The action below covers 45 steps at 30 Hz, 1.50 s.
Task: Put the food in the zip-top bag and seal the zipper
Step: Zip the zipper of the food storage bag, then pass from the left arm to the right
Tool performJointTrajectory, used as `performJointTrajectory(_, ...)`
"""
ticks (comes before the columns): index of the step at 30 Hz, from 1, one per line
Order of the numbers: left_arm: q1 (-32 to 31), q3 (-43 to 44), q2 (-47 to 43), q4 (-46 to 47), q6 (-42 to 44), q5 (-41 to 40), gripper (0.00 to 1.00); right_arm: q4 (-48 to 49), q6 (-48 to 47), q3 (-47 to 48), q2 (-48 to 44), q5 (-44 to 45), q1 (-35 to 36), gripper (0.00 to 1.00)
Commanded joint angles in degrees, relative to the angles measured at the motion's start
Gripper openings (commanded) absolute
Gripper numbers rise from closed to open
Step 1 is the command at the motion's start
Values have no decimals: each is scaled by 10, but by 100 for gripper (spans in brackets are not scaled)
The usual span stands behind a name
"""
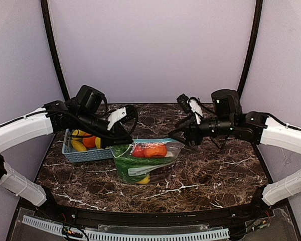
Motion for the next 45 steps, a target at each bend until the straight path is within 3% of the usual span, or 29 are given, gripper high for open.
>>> performJointTrajectory(1, -10, 11, 10, -3, -10, 59, 1, -16, -35, 59, 23, -77, 10, 66)
performJointTrajectory(4, -15, 15, 14, 9, -15, 81, 1, -22, -54, 90, 51, -116, 18, 73)
performJointTrajectory(8, -16, 7, 11, 25, -20, 93, 1, -25, -68, 127, 105, -150, 30, 73)
performJointTrajectory(21, -16, -15, 1, 46, -31, 93, 1, -1, -53, 133, 182, -178, 64, 43)
performJointTrajectory(26, -16, -15, 1, 49, -37, 103, 1, 2, -55, 137, 196, -170, 66, 39)
performJointTrajectory(30, -16, -14, 2, 51, -43, 107, 1, 2, -57, 140, 202, -169, 66, 25)
performJointTrajectory(34, -16, -15, -5, 52, -48, 109, 2, 3, -57, 134, 200, -164, 66, 1)
performJointTrajectory(36, -16, -15, -11, 52, -54, 106, 6, 7, -56, 128, 196, -163, 67, 0)
performJointTrajectory(38, -16, -17, -21, 60, -73, 96, 18, 10, -56, 124, 190, -162, 67, 0)
performJointTrajectory(40, -16, -26, -40, 81, -115, 67, 47, 10, -56, 120, 186, -163, 67, 0)
performJointTrajectory(42, -16, -41, -63, 111, -178, 25, 65, 13, -57, 114, 181, -162, 68, 0)
performJointTrajectory(45, -14, -59, -91, 126, -286, -73, 80, 16, -57, 108, 176, -162, 69, 0)
